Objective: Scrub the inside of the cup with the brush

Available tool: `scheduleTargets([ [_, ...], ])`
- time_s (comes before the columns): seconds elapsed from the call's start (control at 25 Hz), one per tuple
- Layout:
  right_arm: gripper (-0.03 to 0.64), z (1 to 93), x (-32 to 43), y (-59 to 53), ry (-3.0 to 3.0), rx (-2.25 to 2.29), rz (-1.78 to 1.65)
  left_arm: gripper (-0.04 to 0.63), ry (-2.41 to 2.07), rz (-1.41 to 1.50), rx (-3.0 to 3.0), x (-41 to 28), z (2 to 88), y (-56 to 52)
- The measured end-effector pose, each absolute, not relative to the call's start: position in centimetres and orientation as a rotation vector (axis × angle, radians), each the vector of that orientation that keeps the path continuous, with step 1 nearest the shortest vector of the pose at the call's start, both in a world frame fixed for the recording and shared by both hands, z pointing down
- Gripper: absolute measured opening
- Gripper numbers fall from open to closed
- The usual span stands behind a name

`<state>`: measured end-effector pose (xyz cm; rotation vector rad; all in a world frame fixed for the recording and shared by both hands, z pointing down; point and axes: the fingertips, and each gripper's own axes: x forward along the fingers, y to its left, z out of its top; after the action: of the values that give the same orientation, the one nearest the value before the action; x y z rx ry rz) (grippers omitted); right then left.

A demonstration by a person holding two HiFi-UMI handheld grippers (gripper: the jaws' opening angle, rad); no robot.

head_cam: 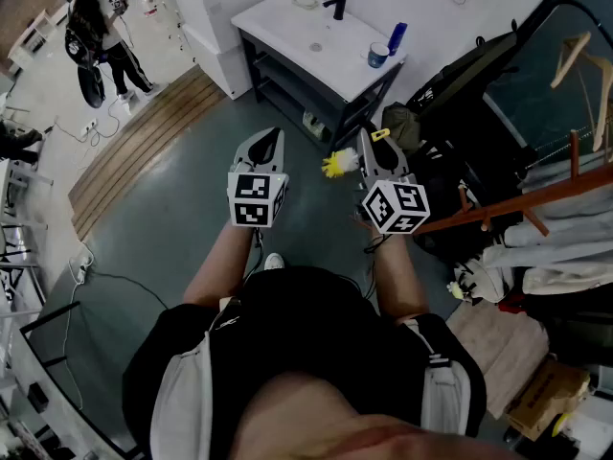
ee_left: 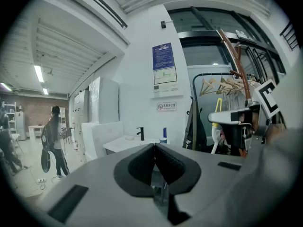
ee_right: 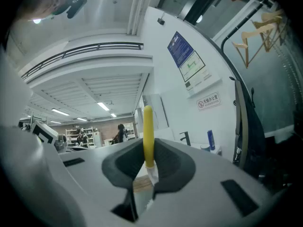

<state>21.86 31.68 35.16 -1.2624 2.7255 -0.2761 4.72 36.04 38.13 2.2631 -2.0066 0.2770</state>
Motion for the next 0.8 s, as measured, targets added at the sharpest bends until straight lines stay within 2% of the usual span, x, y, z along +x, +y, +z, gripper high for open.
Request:
scheduleTargets([
  [0.32, 0.057, 35.4, 21.8, 33.3, 2.748, -1.228, -0.256, 0.014, -2.028, 0.266, 2.264, 5.2, 37.7, 36.8],
  [0.8, 0.058, 35.1, 18.3, 33.3, 2.727, -1.275, -0.232, 0.014, -1.997, 0.258, 2.319, 1.7, 37.8, 36.0],
])
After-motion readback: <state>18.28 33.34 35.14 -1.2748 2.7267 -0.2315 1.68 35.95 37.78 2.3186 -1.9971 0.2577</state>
